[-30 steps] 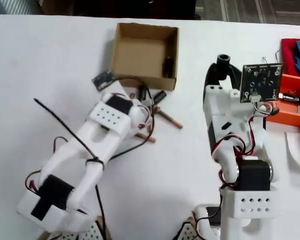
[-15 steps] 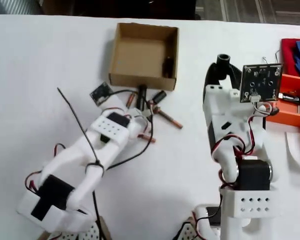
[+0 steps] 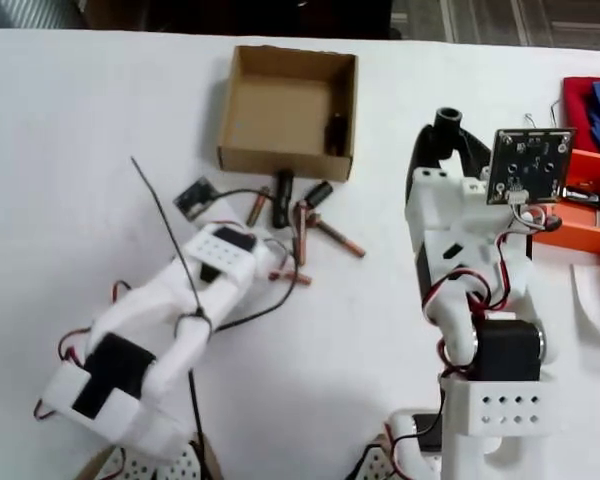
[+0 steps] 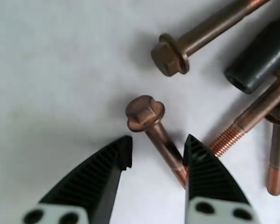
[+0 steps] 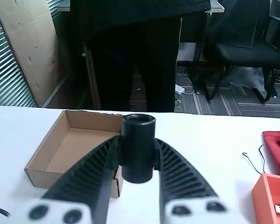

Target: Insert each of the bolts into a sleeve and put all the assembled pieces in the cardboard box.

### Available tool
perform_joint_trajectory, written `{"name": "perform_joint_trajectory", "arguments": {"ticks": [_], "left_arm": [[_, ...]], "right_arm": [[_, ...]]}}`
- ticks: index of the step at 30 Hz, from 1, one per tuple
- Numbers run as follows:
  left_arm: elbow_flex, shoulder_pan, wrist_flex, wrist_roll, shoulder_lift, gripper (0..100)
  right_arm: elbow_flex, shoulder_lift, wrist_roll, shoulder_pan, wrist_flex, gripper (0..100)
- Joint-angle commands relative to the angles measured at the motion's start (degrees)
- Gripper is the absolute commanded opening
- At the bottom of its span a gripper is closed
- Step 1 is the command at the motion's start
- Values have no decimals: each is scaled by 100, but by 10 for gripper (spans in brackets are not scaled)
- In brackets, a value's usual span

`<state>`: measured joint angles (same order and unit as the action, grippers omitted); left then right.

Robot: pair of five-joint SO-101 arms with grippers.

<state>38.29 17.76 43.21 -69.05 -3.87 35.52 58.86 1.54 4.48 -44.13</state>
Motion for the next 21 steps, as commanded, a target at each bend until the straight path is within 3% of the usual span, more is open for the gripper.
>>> {"name": "perform_joint_trajectory", "arguments": {"ticks": [1, 5, 9, 13, 17, 21], "left_arm": [[-321, -229, 62, -35, -308, 207], [-549, -202, 105, 9, -651, 203], [-585, -193, 387, 9, -659, 30], [-796, -255, 545, 176, -484, 23], [-936, -264, 563, 1266, -290, 27], [-954, -264, 1213, 3059, 62, 27]], "right_arm": [[-35, 119, -62, -66, 145, 22], [-35, 127, -62, -66, 136, 22], [-35, 154, -62, -66, 136, 22], [-35, 145, -62, -66, 136, 22], [-35, 145, -62, -66, 136, 22], [-35, 136, -53, -66, 136, 22]]}}
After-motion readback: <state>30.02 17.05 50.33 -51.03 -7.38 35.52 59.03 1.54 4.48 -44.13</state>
